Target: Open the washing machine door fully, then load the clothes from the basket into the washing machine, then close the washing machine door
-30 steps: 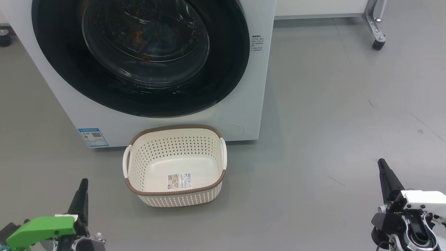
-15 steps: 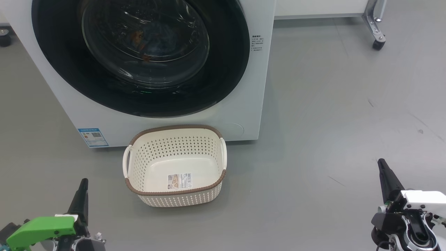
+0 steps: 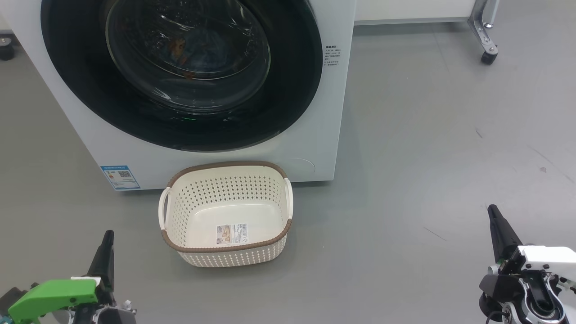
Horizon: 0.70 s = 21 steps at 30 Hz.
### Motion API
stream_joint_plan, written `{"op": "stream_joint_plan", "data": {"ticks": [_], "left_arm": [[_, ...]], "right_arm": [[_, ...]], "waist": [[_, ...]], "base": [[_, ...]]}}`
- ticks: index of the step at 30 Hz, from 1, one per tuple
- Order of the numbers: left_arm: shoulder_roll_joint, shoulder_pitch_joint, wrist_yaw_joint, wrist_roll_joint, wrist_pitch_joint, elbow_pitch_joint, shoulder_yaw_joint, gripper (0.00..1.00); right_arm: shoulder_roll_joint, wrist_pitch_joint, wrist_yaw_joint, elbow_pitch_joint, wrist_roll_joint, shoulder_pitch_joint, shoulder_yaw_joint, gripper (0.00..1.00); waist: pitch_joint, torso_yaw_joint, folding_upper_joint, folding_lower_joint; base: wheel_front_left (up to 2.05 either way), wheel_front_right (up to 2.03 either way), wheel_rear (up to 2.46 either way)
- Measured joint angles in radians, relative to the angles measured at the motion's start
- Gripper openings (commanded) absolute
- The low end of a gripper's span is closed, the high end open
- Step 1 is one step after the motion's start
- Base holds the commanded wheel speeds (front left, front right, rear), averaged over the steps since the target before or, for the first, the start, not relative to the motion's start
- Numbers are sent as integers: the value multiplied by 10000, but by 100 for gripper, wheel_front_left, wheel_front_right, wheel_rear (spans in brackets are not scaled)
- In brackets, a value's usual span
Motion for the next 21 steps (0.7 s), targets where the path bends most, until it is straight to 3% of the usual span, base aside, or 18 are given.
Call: {"op": "stream_joint_plan", "data": {"ticks": [21], "left_arm": [[0, 0, 0, 0, 0, -2, -2, 0]], "right_arm": [[0, 0, 0, -4, 2, 0, 8, 0]], "waist": [[0, 0, 0, 0]], "base": [[0, 0, 0]]}}
